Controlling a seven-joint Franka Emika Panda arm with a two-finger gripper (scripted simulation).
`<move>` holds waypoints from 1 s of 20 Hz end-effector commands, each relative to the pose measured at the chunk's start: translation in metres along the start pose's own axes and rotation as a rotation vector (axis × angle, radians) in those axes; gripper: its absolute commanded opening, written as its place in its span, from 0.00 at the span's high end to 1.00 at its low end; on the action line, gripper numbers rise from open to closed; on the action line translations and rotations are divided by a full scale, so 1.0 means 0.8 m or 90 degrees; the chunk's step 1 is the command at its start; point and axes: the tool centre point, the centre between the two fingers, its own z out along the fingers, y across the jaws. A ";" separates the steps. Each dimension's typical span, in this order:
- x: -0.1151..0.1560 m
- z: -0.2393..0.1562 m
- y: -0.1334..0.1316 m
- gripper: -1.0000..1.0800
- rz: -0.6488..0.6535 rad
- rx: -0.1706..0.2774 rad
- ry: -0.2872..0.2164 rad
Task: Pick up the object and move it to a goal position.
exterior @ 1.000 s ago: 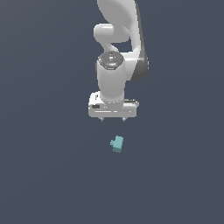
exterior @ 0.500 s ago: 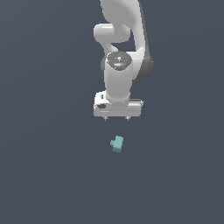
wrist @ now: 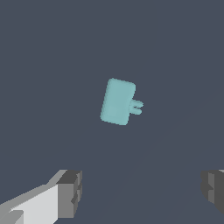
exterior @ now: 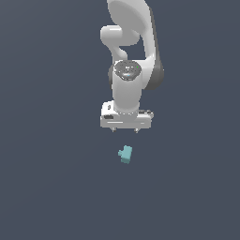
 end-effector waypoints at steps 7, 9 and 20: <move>0.039 0.040 -0.001 0.04 0.073 -0.002 0.004; 0.049 0.051 -0.001 0.04 0.092 -0.002 0.006; 0.073 0.084 -0.002 0.04 0.144 -0.005 0.010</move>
